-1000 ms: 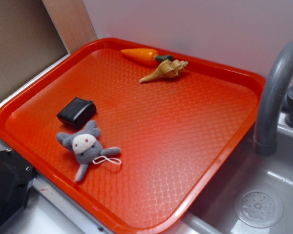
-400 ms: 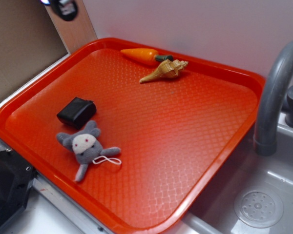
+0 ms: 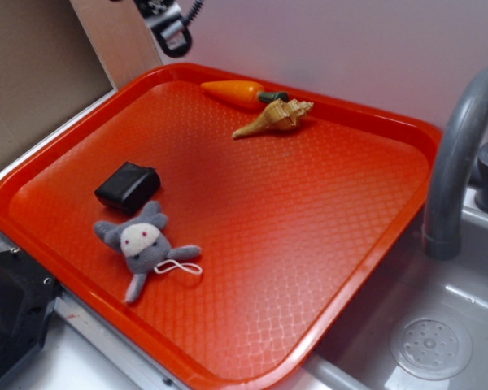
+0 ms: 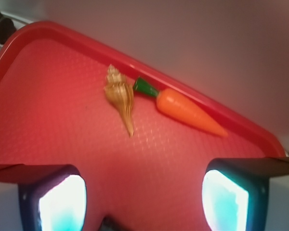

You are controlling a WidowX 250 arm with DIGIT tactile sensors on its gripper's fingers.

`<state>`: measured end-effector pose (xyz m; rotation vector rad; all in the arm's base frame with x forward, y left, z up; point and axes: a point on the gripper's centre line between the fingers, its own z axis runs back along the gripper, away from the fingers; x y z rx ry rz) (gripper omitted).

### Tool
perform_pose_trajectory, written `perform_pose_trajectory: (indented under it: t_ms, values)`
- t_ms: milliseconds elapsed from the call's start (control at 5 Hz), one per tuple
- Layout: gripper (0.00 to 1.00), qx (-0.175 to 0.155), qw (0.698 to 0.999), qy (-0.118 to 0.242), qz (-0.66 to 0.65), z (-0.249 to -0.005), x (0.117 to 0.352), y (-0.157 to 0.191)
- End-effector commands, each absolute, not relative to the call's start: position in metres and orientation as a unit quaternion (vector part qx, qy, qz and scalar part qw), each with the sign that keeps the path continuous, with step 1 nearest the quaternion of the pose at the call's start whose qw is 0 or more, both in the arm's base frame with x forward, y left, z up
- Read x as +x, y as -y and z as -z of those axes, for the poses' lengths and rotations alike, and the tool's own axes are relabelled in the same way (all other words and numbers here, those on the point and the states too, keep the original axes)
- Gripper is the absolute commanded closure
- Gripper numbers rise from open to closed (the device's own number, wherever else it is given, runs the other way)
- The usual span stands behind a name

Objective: Grab the shell.

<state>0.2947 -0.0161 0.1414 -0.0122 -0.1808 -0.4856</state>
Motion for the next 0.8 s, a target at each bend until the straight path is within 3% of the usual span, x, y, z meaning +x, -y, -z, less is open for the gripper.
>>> perform_pose_trajectory:
  t_ms: [0, 200, 600]
  values:
    - [0.00, -0.036, 0.957, 0.113, 0.266, -0.110, 0.322, 0.047]
    - [0.00, -0.040, 0.959, 0.109, 0.258, -0.095, 0.332, 0.056]
    - [0.00, -0.012, 0.967, 0.070, 0.244, -0.044, 0.334, 0.075]
